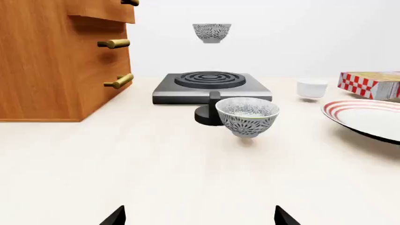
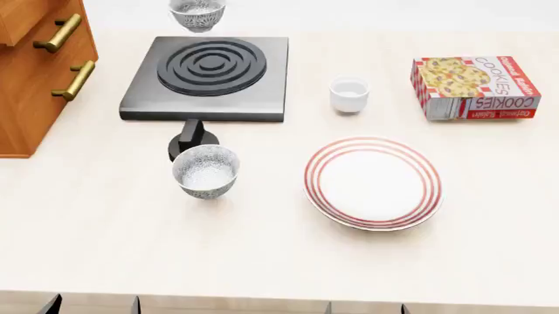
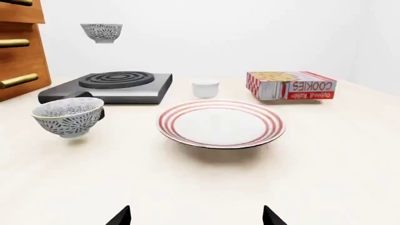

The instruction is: Pick the akita bowl on the stove and place it on the plate.

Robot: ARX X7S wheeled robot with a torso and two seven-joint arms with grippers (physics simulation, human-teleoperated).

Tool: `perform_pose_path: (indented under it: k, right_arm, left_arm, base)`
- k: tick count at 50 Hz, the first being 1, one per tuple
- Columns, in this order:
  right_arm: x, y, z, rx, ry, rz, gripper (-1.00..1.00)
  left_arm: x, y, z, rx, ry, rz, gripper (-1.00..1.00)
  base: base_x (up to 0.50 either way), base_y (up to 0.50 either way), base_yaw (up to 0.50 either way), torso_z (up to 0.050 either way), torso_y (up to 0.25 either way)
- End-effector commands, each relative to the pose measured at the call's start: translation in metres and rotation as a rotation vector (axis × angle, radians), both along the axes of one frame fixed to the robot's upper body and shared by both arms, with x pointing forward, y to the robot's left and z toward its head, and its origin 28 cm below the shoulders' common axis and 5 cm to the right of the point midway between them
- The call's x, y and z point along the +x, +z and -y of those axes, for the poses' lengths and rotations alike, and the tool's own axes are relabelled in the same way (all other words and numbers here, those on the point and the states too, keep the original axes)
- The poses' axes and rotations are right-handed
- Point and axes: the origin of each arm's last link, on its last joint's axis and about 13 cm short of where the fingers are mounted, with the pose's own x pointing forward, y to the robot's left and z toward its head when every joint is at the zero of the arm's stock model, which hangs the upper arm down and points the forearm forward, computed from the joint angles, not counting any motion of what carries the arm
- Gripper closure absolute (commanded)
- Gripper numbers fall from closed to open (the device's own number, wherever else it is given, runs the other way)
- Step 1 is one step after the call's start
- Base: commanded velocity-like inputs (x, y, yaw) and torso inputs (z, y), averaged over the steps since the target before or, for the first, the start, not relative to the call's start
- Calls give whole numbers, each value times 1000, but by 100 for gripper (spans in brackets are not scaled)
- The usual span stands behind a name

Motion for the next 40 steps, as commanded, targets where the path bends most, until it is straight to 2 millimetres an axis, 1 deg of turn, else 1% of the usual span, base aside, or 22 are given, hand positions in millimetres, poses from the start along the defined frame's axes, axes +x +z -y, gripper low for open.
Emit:
perform_pose_path:
  k: [1,11,15,16,17,18,22,34,36,40]
  right_arm:
    - [0,1,-1,0,-1,0,-100]
    - [-1,0,0,3,2,-5,-100]
    - [0,0,0,3,3,-6,-100]
    - [-19,-3,4,-39,-1,-9,-100]
    - [0,0,0,3,3,-6,-100]
    - [0,-1,0,4,3,-7,-100]
    - [0,-1,0,6,4,-5,-100]
    - [-1,1,0,7,4,-2,-100]
    - [-1,2,0,3,5,6,-100]
    - [-2,11,-3,-43,64,47,-100]
  left_arm:
    - [0,0,0,-1,-2,-2,-100]
    - [-2,1,1,-1,-2,-4,-100]
    - [-1,-3,1,7,-9,-8,-100]
    - [-5,-3,3,11,-52,-20,-100]
    - [-2,-1,1,8,-11,-12,-100]
    - [-2,1,0,2,-2,0,-100]
    - [0,-2,0,6,-2,-2,-100]
    - [-2,0,0,5,6,-3,-100]
    - [-1,-1,0,5,7,-3,-100]
    - [-1,-2,0,9,9,-4,-100]
  base:
    - [0,0,0,0,0]
    - [0,0,0,0,0]
    - [0,0,0,0,0]
    - [0,0,0,0,0]
    - [0,0,0,0,0]
    - [0,0,0,0,0]
    - [0,0,0,0,0]
    - [0,0,0,0,0]
    - [0,0,0,0,0]
    - [0,0,0,0,0]
